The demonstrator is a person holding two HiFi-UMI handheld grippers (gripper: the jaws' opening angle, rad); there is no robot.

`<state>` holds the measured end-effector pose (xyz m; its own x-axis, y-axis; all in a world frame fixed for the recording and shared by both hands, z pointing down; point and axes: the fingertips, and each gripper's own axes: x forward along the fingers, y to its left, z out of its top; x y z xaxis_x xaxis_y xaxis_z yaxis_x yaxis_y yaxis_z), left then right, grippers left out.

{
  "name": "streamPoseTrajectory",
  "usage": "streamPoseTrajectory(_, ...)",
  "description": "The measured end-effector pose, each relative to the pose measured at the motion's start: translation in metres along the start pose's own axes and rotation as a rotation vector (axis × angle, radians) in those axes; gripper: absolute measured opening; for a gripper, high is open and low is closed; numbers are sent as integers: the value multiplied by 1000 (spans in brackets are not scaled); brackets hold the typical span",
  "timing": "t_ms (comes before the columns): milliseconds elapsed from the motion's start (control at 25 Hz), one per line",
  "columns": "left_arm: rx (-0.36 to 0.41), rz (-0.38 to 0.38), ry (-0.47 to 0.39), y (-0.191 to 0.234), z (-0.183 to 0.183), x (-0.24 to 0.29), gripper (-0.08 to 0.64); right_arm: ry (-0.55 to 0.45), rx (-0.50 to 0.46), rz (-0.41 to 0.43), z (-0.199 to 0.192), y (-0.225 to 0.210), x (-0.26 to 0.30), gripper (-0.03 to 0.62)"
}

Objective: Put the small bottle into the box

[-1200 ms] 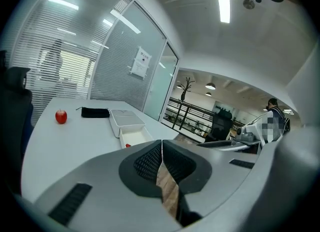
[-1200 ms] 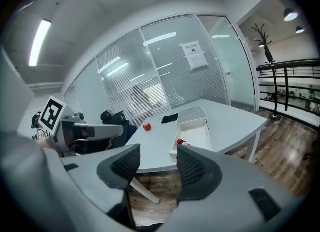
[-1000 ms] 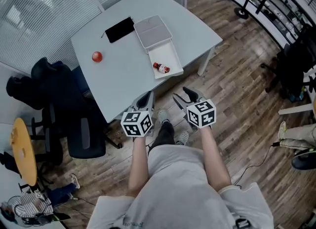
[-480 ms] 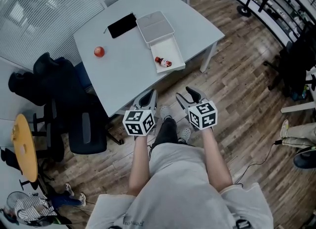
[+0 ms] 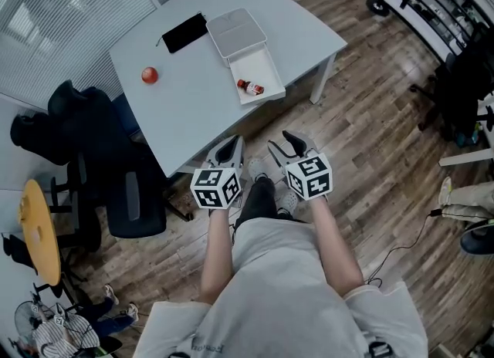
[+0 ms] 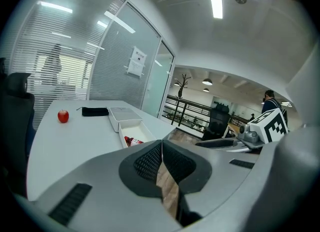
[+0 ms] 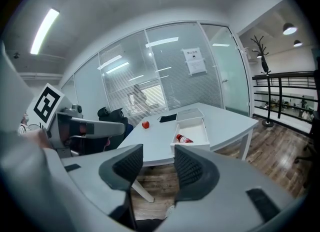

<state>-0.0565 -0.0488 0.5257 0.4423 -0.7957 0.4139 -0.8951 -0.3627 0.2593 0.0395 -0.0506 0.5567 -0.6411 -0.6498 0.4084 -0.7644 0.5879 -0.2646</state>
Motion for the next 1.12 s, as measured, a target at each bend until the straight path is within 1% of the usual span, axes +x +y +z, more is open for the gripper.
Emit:
streamPoseTrajectory(160,7,2,9,1,-4,1,29,12,-22,-7,-7,1,1,187)
streamPoseTrajectory(240,10,-3,14,1,-5,3,29,19,-29,-7,-11,0,1,156)
streamPoseTrajectory(280,12,-6,16,0,-5,4,29,18,-28,-6,-11,0,1,152)
streamPoseTrajectory(320,14,-10,17,-2,-5,5,29,15,-24,-6,-11,-1,1,139)
streamPoseTrajectory(400,23,-19,20,-6,-5,7,29,3,-18,-7,-8,-2,0,77)
streamPoseTrajectory(440,27,-23,22,-7,-4,8,29,-2,-19,-8,-7,-2,0,59)
streamPoseTrajectory(600,36,-27,22,-8,0,10,29,-23,-8,8,2,0,-1,24)
streamPoseTrajectory(720,41,-27,22,-9,4,12,29,-40,19,23,7,-1,-2,19)
streamPoseTrajectory(920,46,-22,28,-8,3,14,29,-45,30,8,7,-5,0,18)
streamPoseTrajectory(1120,46,-18,27,-7,1,13,29,-38,40,12,7,-7,1,18)
